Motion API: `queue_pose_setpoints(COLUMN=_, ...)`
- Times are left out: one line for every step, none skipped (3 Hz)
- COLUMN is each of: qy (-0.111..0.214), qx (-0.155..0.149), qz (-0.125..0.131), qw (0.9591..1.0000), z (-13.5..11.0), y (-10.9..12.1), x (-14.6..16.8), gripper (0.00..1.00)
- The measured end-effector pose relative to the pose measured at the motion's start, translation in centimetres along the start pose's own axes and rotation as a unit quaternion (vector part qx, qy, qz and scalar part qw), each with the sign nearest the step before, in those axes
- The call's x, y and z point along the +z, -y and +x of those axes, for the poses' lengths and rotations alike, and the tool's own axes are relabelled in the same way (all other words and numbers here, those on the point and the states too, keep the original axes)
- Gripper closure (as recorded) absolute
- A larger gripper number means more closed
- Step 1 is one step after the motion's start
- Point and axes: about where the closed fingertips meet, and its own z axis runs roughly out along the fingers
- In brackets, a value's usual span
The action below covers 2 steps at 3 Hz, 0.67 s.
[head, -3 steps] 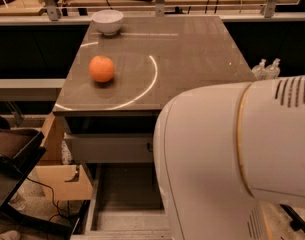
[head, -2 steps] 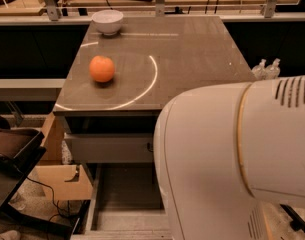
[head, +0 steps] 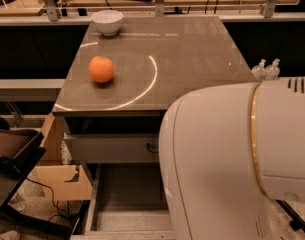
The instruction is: Place green rice chip bag into middle drawer
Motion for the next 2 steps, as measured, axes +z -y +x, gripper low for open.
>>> queue_pose_setpoints(qy=-0.025, qx=0.076, qz=-0.08, qw=0.9936, z=2.5, y=-2.9, x=5.8, gripper=1.0)
queue_pose_setpoints(qy=-0.046, qx=0.126, qz=-0.132, qw=0.982, z=4.2, y=-5.3, x=9.4, gripper=1.0)
